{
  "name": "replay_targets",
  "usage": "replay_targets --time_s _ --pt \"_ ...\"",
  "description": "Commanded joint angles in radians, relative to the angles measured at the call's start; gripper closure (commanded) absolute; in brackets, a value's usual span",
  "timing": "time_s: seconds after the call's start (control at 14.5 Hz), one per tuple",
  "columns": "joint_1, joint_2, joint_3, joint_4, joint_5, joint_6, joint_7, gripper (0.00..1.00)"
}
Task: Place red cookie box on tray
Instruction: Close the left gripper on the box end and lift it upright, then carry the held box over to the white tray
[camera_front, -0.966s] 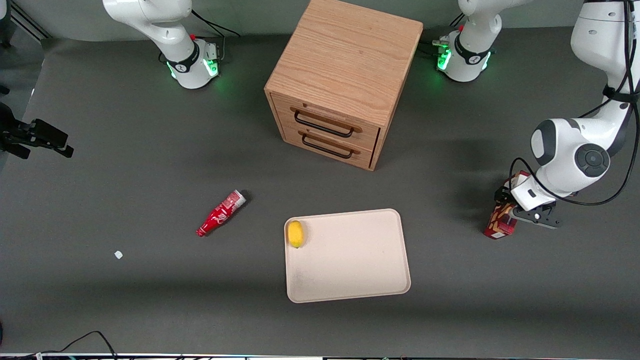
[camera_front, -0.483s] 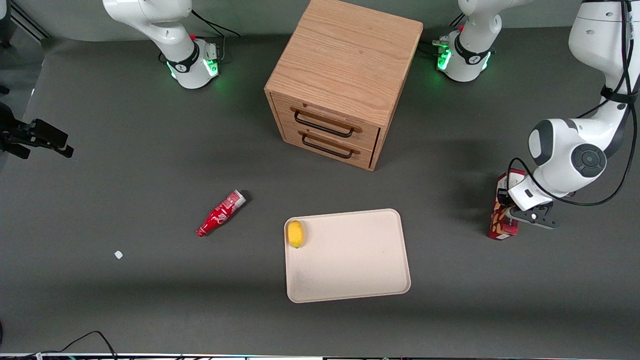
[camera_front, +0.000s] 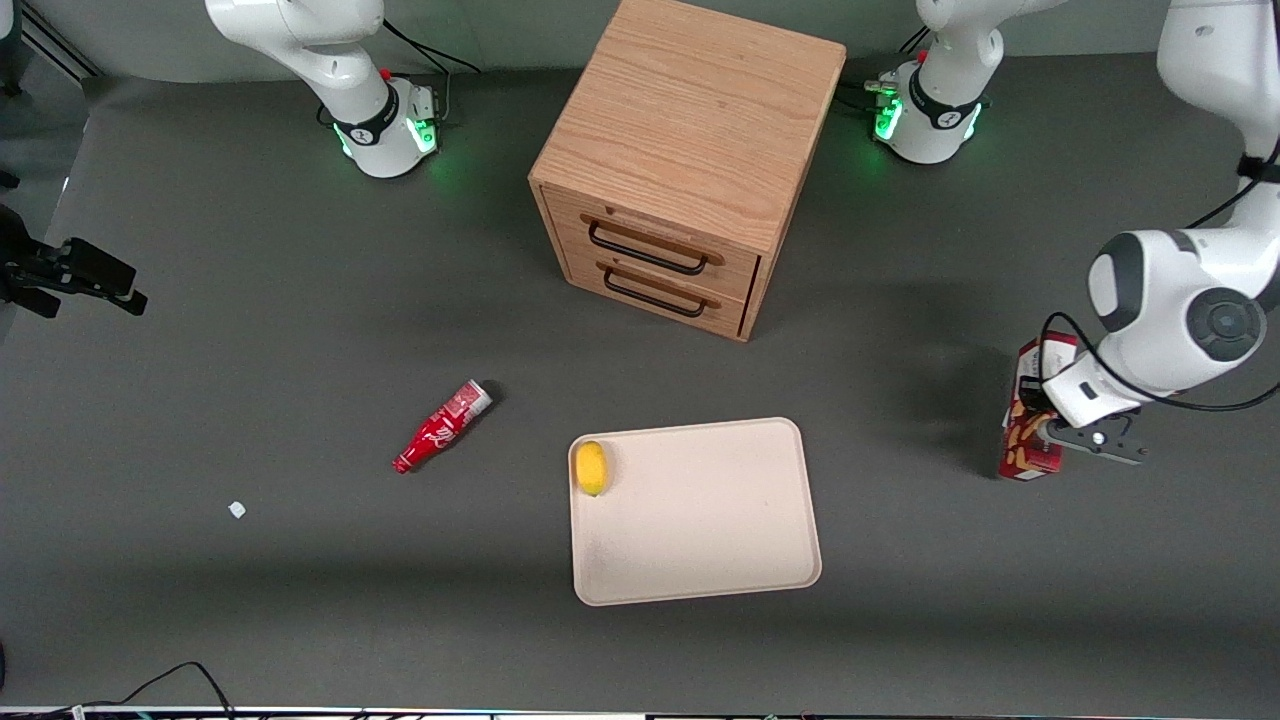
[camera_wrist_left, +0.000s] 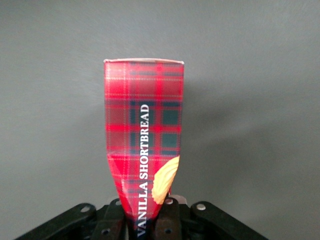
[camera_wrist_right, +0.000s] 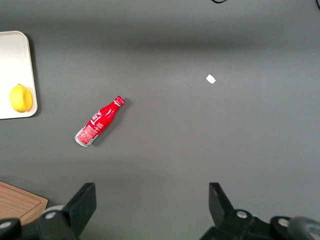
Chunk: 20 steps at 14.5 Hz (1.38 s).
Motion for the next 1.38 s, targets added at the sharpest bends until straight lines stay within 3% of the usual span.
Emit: replay_targets --time_s 0.0,0.21,0.55,1.03,1.31 --pt "-0.013 -0.066 -0.012 0.089 -0.024 -0.146 -0.01 1.0" --pt "-0.024 -0.061 -0.047 0.278 -0.087 -0.34 -0.068 1.0" --pt "-0.136 0.075 -0.096 0.597 -0.091 -0.516 -0.313 1.0" --pt "-0.344 0.37 -0.096 0.914 -0.087 -0.497 -0.606 1.0" --pt "-0.432 0.488 -0.093 0.927 -0.021 -0.352 -0.791 1.0"
